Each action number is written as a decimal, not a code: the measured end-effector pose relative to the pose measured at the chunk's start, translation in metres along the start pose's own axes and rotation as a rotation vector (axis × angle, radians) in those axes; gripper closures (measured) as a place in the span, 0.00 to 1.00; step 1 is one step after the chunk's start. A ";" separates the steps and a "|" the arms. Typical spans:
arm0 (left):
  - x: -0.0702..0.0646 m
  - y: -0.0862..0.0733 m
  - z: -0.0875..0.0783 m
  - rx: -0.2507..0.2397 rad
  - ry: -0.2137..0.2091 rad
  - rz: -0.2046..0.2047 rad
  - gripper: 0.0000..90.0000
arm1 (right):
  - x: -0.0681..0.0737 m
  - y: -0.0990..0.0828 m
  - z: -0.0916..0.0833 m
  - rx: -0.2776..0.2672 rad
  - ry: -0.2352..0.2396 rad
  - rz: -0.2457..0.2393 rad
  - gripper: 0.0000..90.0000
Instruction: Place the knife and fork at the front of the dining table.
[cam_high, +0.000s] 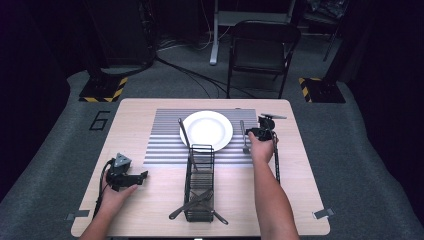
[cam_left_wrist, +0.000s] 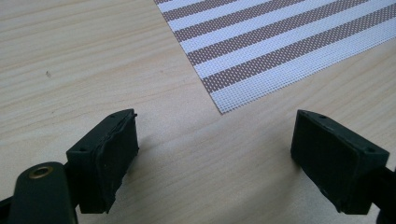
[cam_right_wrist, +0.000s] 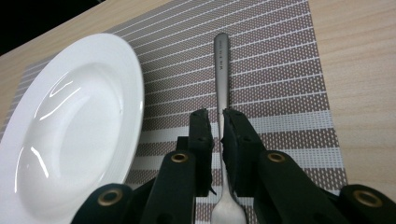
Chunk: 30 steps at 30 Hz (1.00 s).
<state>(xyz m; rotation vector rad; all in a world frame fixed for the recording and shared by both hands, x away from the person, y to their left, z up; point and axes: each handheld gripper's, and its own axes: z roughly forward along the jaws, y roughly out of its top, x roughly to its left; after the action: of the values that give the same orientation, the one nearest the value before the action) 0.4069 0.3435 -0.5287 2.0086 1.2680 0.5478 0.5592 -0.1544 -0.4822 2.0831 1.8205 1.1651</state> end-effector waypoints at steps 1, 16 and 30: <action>0.000 0.000 0.000 -0.001 0.000 -0.001 0.16 | 0.001 0.000 -0.003 -0.002 0.004 -0.017 0.90; -0.001 -0.001 0.001 -0.014 0.004 -0.001 0.17 | 0.008 -0.023 -0.059 -0.078 0.049 -0.237 0.71; -0.001 -0.001 -0.001 -0.011 -0.004 0.001 0.22 | 0.000 -0.073 -0.093 -0.144 0.025 -0.384 0.64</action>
<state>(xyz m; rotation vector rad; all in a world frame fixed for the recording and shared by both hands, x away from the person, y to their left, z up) 0.4053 0.3436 -0.5283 2.0004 1.2585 0.5501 0.4444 -0.1699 -0.4595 1.5572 1.9662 1.1777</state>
